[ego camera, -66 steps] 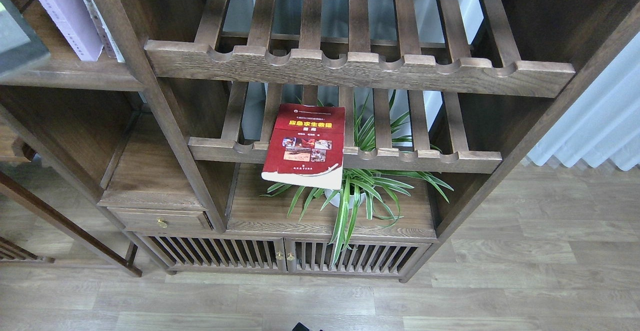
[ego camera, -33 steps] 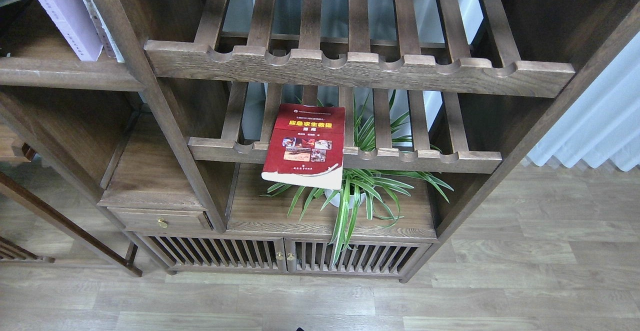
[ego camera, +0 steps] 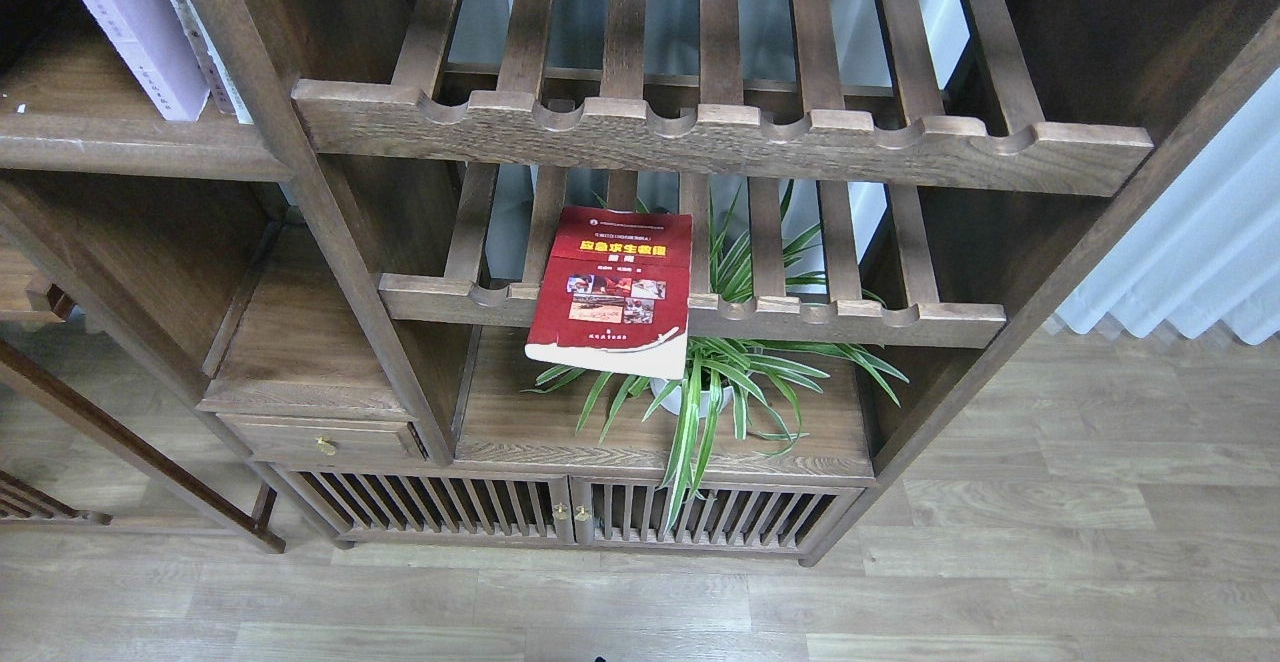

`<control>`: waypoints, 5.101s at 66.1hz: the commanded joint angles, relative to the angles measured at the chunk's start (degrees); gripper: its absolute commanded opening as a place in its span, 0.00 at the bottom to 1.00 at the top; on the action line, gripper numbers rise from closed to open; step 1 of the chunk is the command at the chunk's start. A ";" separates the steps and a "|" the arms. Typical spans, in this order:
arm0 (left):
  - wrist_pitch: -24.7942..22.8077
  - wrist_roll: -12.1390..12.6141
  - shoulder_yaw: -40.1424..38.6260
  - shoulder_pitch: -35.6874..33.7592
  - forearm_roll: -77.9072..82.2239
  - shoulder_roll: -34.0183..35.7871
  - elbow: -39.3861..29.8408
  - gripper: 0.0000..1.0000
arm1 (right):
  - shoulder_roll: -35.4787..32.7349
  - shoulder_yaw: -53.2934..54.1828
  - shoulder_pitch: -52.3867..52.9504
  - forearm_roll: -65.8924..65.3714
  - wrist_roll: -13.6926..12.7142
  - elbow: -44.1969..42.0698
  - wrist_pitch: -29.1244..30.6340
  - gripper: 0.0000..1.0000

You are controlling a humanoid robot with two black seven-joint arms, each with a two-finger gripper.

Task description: Organize books on shelf

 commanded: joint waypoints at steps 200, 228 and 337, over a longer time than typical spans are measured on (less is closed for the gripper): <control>0.00 -0.76 -13.10 68.78 -25.13 -13.76 -17.05 0.99 | 0.00 6.94 29.05 0.70 7.65 -0.54 0.00 0.99; 0.00 -0.67 -13.98 68.86 -26.18 -13.67 -14.58 0.99 | 0.00 8.44 30.72 0.70 8.00 -1.68 0.00 0.99; 0.00 -0.06 0.31 69.57 -40.39 -12.79 -13.00 0.99 | 0.00 9.93 20.02 -1.13 3.52 1.83 0.00 0.05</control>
